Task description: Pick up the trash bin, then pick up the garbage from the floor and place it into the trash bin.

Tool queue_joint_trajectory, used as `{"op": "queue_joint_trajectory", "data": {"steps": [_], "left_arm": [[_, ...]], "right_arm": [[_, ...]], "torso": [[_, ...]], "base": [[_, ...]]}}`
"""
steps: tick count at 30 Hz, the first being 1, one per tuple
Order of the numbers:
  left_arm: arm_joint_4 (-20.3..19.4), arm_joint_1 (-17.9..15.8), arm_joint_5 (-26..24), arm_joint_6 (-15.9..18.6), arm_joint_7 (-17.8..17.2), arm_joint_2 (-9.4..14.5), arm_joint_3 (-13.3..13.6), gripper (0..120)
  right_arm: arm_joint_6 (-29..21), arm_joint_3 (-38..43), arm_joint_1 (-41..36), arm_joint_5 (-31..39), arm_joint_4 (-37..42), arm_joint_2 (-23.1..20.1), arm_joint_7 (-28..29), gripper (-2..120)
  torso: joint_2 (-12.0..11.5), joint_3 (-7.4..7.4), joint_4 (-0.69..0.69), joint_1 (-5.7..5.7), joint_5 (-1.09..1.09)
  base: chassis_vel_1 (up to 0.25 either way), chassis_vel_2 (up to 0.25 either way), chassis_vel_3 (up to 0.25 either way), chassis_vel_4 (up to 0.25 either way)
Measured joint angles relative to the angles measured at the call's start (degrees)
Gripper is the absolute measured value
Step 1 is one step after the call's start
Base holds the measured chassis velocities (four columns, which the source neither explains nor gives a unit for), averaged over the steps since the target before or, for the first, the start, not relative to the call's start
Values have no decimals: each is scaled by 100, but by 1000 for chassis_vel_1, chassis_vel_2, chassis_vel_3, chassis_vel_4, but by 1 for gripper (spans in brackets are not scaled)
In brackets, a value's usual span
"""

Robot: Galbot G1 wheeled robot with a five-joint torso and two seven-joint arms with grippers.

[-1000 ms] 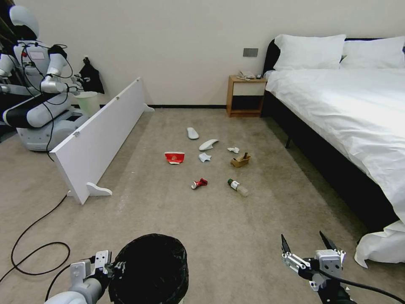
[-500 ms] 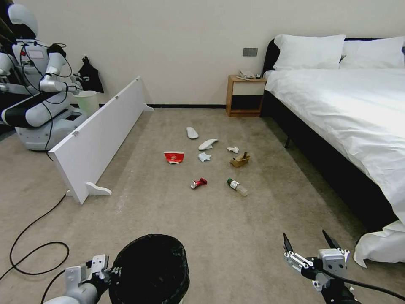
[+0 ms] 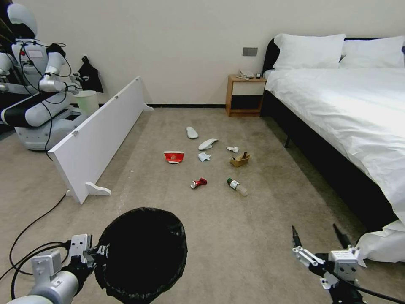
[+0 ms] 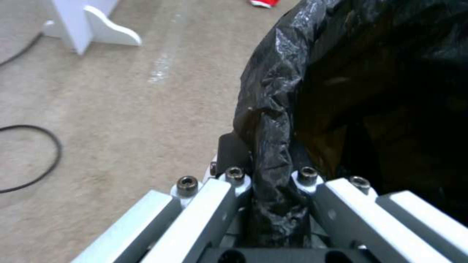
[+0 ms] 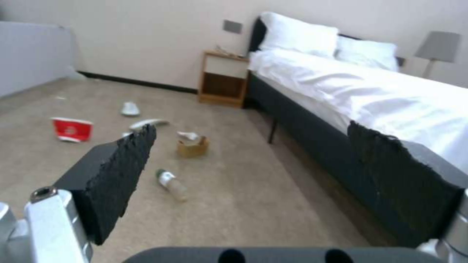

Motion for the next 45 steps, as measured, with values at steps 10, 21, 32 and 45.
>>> {"op": "queue_joint_trajectory", "data": {"steps": [10,21,32,45], "left_arm": [[-210,18,-385,-14,-187,165,-242,3],[-29,-5,-281,-18,-225,102,-239,3],[-13,-49,-284,-22,-224,75,-195,3],[14,-117,-302,-29,-225,60,-144,3]], "right_arm": [[171,-140,-300,59,-228,-55,-257,100],[469,-225,-386,20,-496,-2,-707,100],[557,-200,-354,70,-581,79,-870,100],[598,-139,-338,114,-606,123,-959,100]], "torso": [[1,0,1,0,1],[1,0,2,0,1],[2,-1,1,0,1],[2,0,2,0,1]], "base": [[0,0,0,0],[0,0,0,0],[-19,16,19,-12],[-156,154,150,-151]]}}
